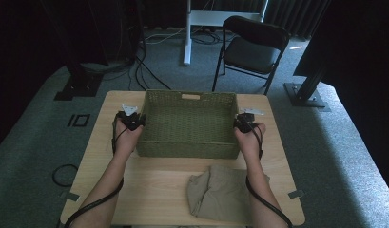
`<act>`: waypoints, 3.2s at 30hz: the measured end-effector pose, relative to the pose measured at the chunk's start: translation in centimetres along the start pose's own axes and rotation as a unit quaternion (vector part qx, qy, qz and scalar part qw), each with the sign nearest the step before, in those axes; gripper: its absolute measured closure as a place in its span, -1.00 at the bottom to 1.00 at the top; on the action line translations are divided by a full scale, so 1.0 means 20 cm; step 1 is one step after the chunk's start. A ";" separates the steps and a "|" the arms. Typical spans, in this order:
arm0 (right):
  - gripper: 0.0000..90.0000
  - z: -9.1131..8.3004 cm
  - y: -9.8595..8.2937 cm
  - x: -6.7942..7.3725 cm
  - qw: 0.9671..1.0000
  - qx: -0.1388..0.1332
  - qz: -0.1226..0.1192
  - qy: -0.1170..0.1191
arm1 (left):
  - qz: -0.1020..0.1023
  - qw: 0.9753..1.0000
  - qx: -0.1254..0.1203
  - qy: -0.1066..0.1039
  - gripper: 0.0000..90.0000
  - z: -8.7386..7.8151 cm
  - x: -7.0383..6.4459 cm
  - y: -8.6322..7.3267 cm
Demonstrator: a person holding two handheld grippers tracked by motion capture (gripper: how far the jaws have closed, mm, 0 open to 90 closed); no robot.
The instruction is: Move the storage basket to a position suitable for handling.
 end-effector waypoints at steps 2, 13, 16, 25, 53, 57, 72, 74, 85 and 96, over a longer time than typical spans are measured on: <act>0.76 0.00 0.00 -0.02 1.000 0.001 0.003 -0.001 | 0.003 1.000 0.001 0.000 0.75 0.01 -0.02 0.01; 0.77 -0.02 0.01 -0.13 1.000 0.003 0.010 -0.005 | 0.010 1.000 0.003 -0.005 0.75 0.04 -0.11 0.03; 0.76 -0.02 0.01 -0.15 1.000 0.005 0.013 -0.005 | 0.010 1.000 0.002 -0.009 0.75 0.05 -0.14 0.04; 0.77 -0.03 0.01 -0.26 1.000 0.008 0.018 -0.008 | 0.014 1.000 0.003 -0.012 0.74 0.08 -0.24 0.06; 0.77 -0.05 0.03 -0.52 0.999 0.023 0.021 -0.011 | 0.014 1.000 0.003 -0.014 0.74 0.13 -0.50 0.10; 0.77 -0.06 0.03 -0.56 0.999 0.027 0.025 -0.001 | 0.018 1.000 0.005 -0.011 0.74 0.13 -0.53 0.10; 0.74 -0.06 0.04 -0.62 0.999 0.031 0.023 0.002 | 0.019 1.000 0.010 -0.012 0.70 0.14 -0.59 0.11; 0.66 -0.06 0.04 -0.62 0.999 0.029 0.024 0.002 | 0.021 1.000 0.011 -0.015 0.69 0.14 -0.59 0.11; -0.04 -0.10 0.12 -0.56 0.999 -0.009 0.000 0.035 | 0.022 0.997 0.013 -0.068 0.29 0.12 -0.60 0.16; -0.53 -0.16 0.15 -0.52 0.998 -0.036 -0.028 0.052 | 0.051 0.993 -0.010 -0.107 -0.34 -0.06 -0.57 0.28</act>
Point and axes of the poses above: each handheld gripper's, and its own axes: z roughly forward along the jaws, y roughly out of its top, x roughly to its left, the point moved 10 cm from there along z, roughly forward along the jaws, and after that the axes turned 5 degrees about z, right-handed, at the moved point
